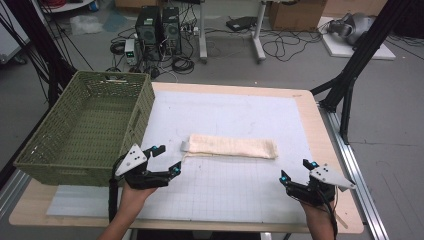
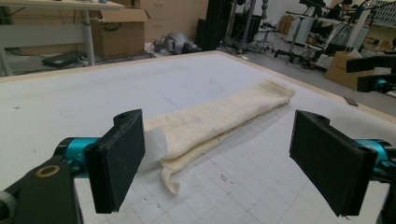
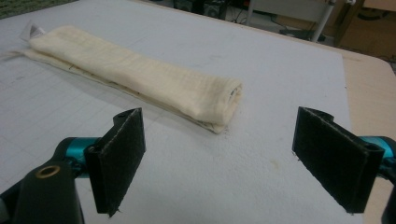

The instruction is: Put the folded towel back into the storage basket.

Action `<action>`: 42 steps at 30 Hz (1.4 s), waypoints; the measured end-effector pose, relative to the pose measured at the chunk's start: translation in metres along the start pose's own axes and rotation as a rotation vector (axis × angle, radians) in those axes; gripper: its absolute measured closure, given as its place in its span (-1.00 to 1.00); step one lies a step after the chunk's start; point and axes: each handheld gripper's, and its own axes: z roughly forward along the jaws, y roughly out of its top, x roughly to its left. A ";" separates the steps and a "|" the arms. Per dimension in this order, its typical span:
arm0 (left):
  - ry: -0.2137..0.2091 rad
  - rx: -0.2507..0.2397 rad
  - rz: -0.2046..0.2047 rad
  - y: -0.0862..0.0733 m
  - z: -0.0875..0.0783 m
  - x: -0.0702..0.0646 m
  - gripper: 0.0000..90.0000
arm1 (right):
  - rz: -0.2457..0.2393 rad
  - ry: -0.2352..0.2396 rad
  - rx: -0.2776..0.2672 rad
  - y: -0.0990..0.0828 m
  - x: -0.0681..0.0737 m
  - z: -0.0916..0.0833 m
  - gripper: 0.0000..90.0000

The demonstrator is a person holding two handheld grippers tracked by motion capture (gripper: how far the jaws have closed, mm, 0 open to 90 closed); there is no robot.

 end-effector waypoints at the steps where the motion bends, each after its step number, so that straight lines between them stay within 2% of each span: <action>1: -0.004 0.004 0.002 0.001 0.000 0.000 -0.59 | 0.002 0.000 0.001 0.000 0.000 0.000 -0.65; 5: -0.028 0.015 -0.001 0.005 0.002 -0.002 -0.59 | 0.006 0.003 -0.002 0.000 -0.001 0.000 -0.65; 13: -0.040 0.020 -0.008 0.016 0.004 0.000 -0.59 | 0.016 0.004 -0.005 0.000 -0.001 -0.001 -0.65; 21: -0.064 0.035 -0.035 0.038 0.016 0.009 -0.59 | 0.013 0.014 -0.001 0.000 0.001 0.001 -0.65; 28: -0.074 0.043 -0.032 0.059 0.031 0.015 -0.59 | 0.016 0.018 -0.002 0.000 0.000 0.001 -0.65; 31: -0.074 0.053 -0.026 0.062 0.035 0.016 -0.58 | 0.018 0.017 -0.002 0.000 -0.001 0.001 -0.65; 34: -0.065 0.074 -0.040 0.064 0.043 0.019 -0.58 | 0.015 0.016 -0.003 -0.001 -0.001 0.001 -0.65; 42: -0.031 0.130 -0.056 0.054 0.064 0.029 -0.56 | 0.015 0.021 -0.001 -0.001 -0.001 0.001 -0.65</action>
